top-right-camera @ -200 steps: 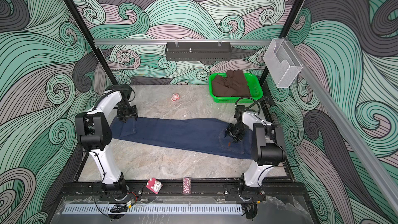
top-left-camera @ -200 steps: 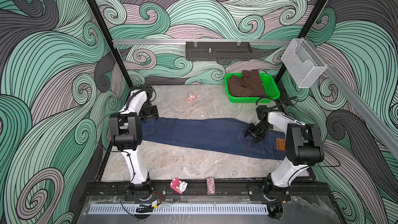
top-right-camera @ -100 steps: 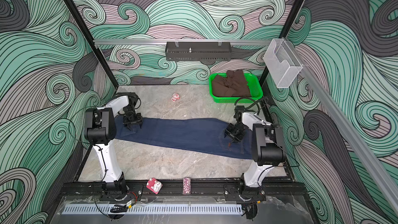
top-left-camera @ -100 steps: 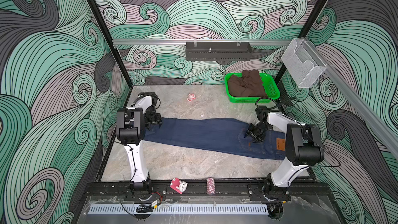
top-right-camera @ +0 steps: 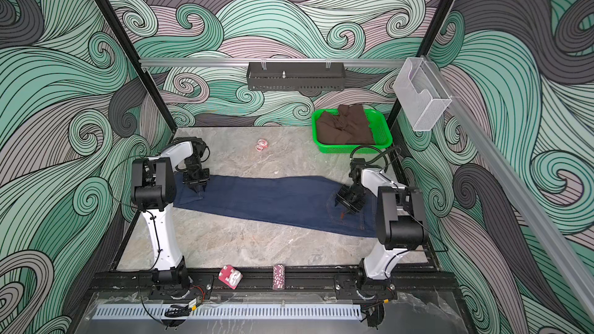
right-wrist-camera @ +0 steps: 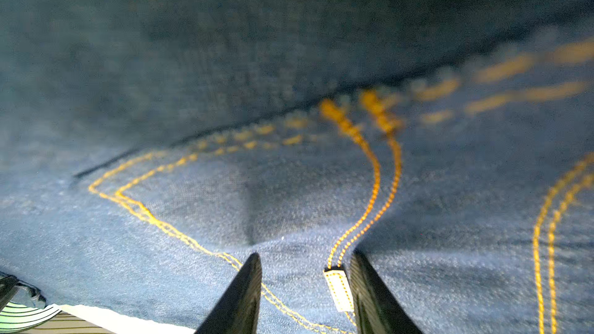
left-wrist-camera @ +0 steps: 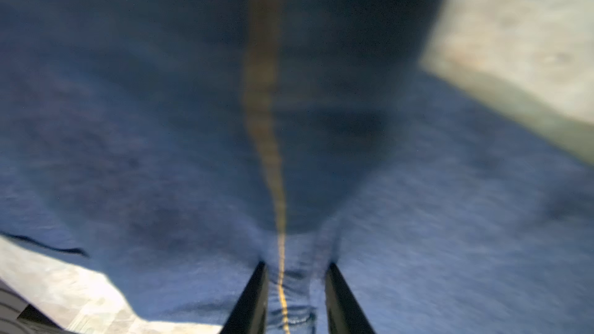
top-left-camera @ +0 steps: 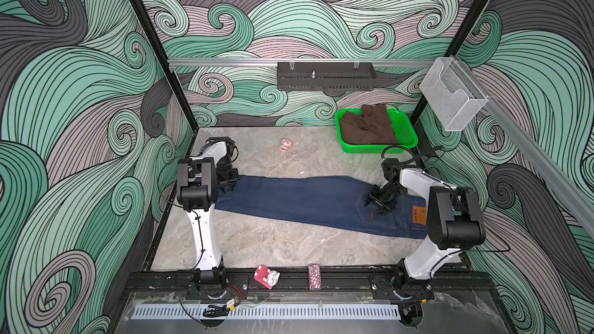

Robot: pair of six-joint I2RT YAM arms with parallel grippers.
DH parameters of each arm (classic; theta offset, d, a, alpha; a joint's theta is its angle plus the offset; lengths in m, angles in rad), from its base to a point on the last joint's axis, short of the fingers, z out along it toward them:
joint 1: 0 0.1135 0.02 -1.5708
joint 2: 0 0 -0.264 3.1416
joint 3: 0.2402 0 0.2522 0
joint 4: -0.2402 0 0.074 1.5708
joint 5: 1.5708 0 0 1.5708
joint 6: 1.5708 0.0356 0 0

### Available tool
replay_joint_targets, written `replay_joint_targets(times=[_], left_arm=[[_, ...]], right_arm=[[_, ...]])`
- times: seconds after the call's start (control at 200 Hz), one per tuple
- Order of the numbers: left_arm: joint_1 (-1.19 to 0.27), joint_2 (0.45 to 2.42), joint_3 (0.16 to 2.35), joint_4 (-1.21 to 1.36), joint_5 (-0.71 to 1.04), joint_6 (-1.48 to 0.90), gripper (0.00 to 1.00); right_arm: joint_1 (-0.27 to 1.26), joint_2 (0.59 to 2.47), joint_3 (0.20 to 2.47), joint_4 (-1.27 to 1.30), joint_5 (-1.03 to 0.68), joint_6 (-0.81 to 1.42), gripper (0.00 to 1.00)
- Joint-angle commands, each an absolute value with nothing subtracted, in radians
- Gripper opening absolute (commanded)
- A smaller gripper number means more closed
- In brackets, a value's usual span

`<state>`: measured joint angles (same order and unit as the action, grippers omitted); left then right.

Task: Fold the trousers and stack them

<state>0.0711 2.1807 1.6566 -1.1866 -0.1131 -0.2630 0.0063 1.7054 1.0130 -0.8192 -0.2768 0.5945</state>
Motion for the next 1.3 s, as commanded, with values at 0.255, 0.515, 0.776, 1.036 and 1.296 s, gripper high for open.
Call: replay_joint_targets(times=[0.255,0.515,0.776,1.036,1.296], left_arm=[[0.101,2.202,1.690,-1.251,-0.160,-0.247,0.16],[0.158,2.134,1.780,-1.302,-0.265,-0.280,0.00],[0.270,2.189,1.925,-1.407,-0.408,-0.295,0.30],[0.340,2.136,2.027,-1.436,-0.360,-0.317,0.60],[0.250,2.056,1.830,-1.302,0.013,-0.307,0.59]], right_arm=[[0.011,1.691,1.020,-0.837,-0.265,0.592,0.47],[0.011,1.680,1.033,-0.854,-0.262,0.585,0.47],[0.011,1.668,1.036,-0.866,-0.261,0.582,0.47],[0.011,1.639,1.034,-0.881,-0.253,0.580,0.47],[0.012,1.638,1.045,-0.869,-0.248,0.606,0.47]])
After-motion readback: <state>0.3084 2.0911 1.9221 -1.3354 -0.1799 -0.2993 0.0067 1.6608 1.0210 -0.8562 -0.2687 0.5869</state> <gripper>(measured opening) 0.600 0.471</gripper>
